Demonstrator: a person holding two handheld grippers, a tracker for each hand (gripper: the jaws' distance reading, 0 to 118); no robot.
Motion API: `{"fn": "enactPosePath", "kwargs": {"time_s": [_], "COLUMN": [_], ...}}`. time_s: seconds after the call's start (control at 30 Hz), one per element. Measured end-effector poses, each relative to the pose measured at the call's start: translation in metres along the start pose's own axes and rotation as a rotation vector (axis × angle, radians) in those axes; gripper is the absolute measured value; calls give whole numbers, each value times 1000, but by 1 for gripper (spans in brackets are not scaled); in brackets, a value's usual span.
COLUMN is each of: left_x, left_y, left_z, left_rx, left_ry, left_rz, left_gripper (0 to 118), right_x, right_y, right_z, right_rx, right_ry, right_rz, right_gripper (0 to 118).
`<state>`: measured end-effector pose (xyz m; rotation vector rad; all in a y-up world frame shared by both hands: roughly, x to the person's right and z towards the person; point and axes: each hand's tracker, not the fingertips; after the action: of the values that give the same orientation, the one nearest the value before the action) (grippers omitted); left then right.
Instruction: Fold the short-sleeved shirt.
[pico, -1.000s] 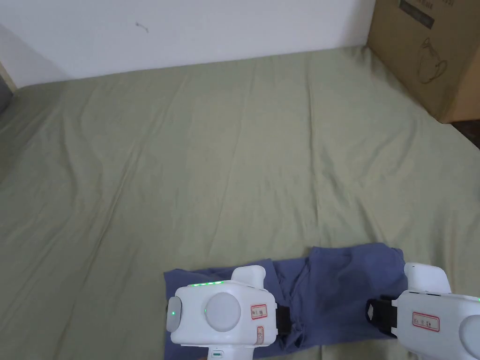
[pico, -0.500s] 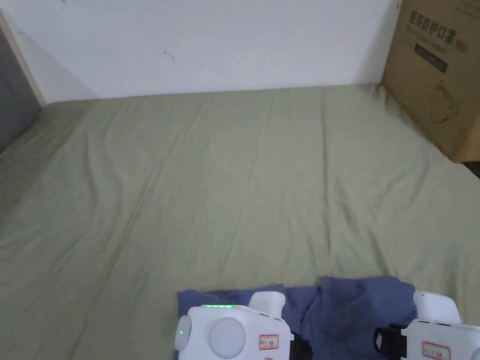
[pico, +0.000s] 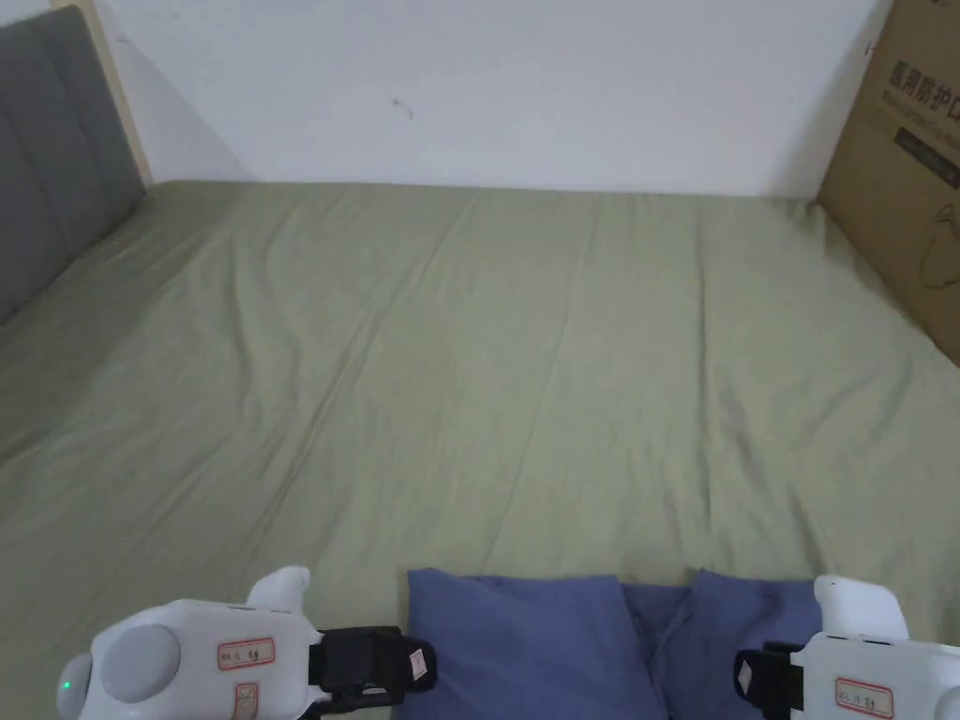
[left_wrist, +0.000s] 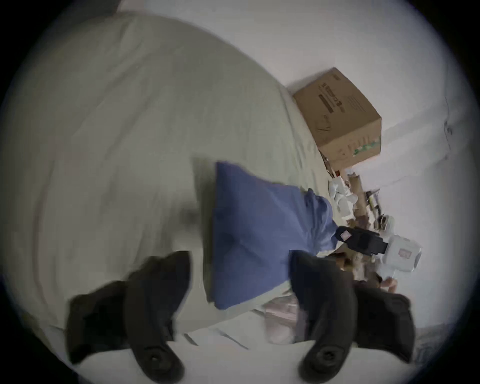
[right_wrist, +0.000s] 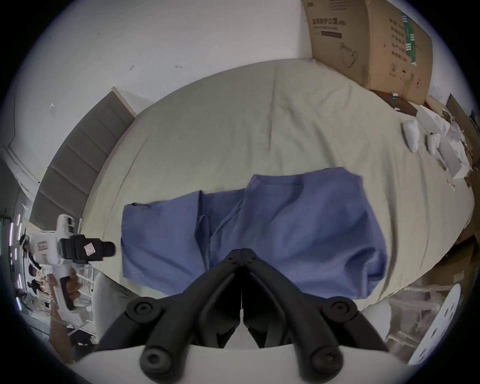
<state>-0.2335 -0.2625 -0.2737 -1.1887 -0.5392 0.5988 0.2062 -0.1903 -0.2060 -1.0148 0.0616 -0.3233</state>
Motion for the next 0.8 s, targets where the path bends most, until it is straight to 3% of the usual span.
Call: {"fn": "enactPosePath", "kwargs": {"time_s": [0.03, 0.3, 0.33, 0.37, 0.4, 0.43, 0.53, 0.57, 0.6, 0.8], "left_x": [-7, -20, -17, -15, -9, -8, -22, -24, -29, -60], "left_y": [-4, 4, 6, 6, 9, 9, 15, 16, 18, 25], "left_z": [-7, -45, -52, -60, -66, -68, -76, -76, -74, -27], "left_rx": [-15, 59, 62, -7, -39, -41, -62, -61, -51, 3], "left_ry": [-41, -270, -288, -294, -298, -263, -123, -272, -302, -315], "left_rz": [30, 224, 246, 205, 171, 138, 85, 147, 174, 174], "left_gripper": [105, 105, 101, 87, 57, 15, 14, 14, 14, 14], "right_x": [-2, -17, -17, -17, -17, -19, -20, -20, -21, -34], "right_y": [-1, 3, 4, 4, 5, 4, 5, 6, 7, 14], "right_z": [-3, -16, -17, -18, -19, -18, -20, -21, -22, -27], "right_rx": [-15, -59, -64, -67, -70, -70, -81, -86, -93, -100], "right_ry": [22, 54, 72, 84, 88, 86, 93, 95, 94, 89], "right_rz": [-3, 3, -10, -20, -24, -26, -28, -26, -22, -5], "right_gripper": [0, 0, 0, 0, 0, 0, 0, 0, 0, 0]}}
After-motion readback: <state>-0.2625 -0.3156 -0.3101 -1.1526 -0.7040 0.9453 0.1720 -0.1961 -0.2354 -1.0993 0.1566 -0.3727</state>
